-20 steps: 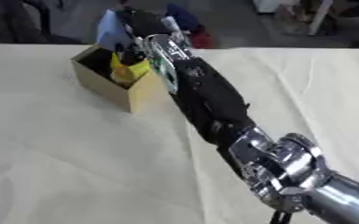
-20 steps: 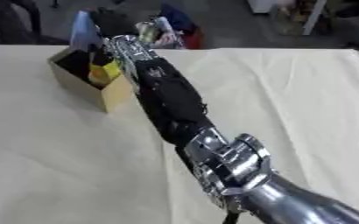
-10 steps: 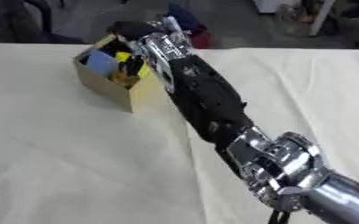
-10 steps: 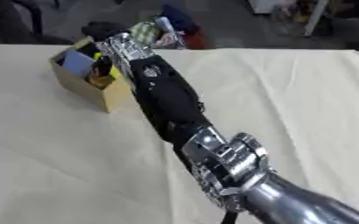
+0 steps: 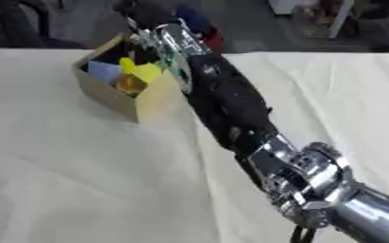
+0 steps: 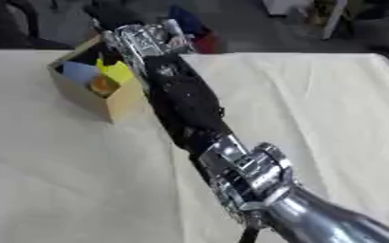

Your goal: Pick up objects on the table and place them in the box.

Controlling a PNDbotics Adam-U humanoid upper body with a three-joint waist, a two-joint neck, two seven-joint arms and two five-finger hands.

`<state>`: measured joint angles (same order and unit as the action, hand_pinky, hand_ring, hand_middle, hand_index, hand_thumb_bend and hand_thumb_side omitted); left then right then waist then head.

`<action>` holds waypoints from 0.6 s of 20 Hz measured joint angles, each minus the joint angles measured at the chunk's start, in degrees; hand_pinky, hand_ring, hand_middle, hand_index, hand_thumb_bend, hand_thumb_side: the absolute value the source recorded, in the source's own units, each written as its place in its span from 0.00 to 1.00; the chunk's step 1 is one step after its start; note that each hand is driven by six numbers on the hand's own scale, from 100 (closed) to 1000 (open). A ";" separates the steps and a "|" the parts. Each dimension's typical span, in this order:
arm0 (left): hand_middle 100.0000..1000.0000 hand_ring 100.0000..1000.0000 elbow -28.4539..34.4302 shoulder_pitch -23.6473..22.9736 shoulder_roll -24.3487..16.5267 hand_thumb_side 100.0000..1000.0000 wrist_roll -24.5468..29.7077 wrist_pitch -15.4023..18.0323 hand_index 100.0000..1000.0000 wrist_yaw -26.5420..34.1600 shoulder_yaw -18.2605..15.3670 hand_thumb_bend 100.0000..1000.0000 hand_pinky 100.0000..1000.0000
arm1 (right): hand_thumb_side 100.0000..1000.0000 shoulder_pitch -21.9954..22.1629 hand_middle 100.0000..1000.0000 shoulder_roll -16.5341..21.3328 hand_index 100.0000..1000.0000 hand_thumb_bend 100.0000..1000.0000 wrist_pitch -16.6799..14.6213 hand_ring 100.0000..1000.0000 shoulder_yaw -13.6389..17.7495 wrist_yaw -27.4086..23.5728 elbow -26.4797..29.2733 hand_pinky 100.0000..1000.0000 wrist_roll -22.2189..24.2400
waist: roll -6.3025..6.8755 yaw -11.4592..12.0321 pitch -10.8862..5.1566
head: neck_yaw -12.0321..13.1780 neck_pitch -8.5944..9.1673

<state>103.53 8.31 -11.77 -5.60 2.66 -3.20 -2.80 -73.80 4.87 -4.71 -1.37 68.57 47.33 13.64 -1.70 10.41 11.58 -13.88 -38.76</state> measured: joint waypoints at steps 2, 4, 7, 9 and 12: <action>0.55 0.57 -0.01 -0.89 -0.01 0.73 -0.87 -0.06 0.73 -0.32 -0.95 0.00 0.61 | 0.00 1.61 1.00 2.62 1.00 0.00 -3.01 1.00 -2.17 -7.08 5.03 1.00 1.51 | 0.00 -3.07 -1.09 | 2.18 -0.72; 0.55 0.57 0.00 -1.21 -0.08 0.72 -1.78 -0.07 0.73 -0.68 -1.84 0.00 0.61 | 0.00 4.60 1.00 5.72 1.00 0.00 -4.73 0.97 -3.91 -14.34 11.06 0.99 2.34 | 0.00 -5.49 -1.37 | 4.31 -1.70; 0.55 0.57 0.05 -1.22 -0.16 0.73 -2.81 -0.10 0.73 -1.26 -2.73 0.00 0.61 | 0.00 12.51 1.00 11.06 1.00 0.00 -3.53 0.93 -5.09 -23.29 21.74 0.96 1.10 | 0.00 -8.54 -1.39 | 7.55 -3.06; 0.55 0.57 0.09 -1.49 -0.29 0.73 -3.25 -0.14 0.73 -1.50 -3.11 0.00 0.61 | 0.00 18.25 0.98 14.14 1.00 0.00 -1.06 0.90 -5.00 -28.09 28.44 0.93 -0.83 | 0.00 -10.37 -1.44 | 10.09 -3.73; 0.55 0.57 0.15 -2.47 -0.36 0.73 -3.94 -0.24 0.73 -1.94 -3.74 0.00 0.61 | 0.12 26.86 0.95 16.68 1.00 0.00 2.17 0.88 -3.81 -34.28 36.67 0.93 -5.34 | 0.00 -12.96 -1.56 | 14.16 -4.59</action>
<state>103.68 5.83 -12.12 -9.54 2.42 -5.13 -6.54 -46.95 21.54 -2.53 -5.19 34.29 84.00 8.30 -1.70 -2.55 10.02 0.28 -43.35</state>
